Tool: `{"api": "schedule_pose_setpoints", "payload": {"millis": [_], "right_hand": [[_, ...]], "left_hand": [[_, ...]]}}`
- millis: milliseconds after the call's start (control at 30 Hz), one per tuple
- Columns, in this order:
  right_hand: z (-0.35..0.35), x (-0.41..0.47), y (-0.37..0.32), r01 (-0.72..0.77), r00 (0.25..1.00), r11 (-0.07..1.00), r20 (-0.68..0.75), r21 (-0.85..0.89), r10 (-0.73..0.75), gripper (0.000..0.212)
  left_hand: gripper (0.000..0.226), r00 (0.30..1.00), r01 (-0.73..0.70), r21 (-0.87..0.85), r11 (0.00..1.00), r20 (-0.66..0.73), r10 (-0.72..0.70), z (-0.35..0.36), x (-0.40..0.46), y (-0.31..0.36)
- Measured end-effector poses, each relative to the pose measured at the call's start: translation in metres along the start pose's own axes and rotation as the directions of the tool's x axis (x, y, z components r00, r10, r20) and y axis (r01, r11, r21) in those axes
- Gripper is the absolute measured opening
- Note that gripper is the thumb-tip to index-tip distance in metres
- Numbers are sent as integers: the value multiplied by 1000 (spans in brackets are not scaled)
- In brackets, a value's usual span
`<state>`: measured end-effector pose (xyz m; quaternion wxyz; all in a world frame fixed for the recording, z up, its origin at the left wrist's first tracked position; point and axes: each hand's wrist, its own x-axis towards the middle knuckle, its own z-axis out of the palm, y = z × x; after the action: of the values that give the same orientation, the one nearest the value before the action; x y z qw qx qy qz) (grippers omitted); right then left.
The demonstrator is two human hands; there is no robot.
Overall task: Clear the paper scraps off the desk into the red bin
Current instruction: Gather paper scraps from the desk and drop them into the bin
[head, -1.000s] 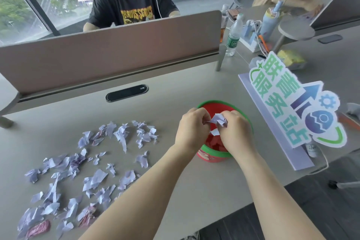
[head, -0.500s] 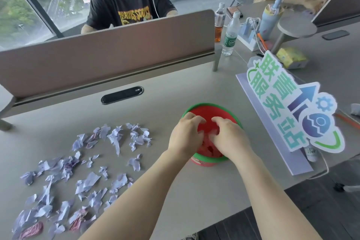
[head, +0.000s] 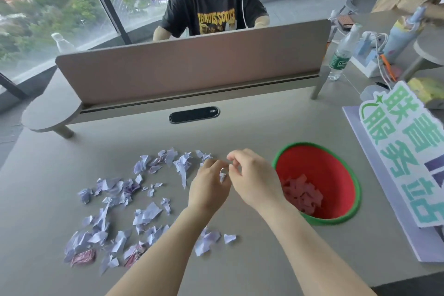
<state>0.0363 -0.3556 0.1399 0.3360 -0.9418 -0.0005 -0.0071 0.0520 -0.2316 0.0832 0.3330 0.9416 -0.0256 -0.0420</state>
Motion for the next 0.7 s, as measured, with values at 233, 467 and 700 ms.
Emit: {"api": "schedule_pose_setpoints", "payload": {"millis": [233, 467, 700], "right_hand": [[100, 22, 12, -66, 923, 962, 351, -265, 160, 60], [150, 56, 18, -89, 898, 913, 365, -398, 247, 77], [179, 86, 21, -86, 900, 898, 354, -431, 256, 80]], "left_hand": [[71, 951, 216, 272, 938, 157, -265, -24, 7, -94], [78, 932, 176, 354, 918, 241, -271, -34, 36, -138], [81, 943, 28, 361, 932, 300, -144, -19, 64, -156]]}}
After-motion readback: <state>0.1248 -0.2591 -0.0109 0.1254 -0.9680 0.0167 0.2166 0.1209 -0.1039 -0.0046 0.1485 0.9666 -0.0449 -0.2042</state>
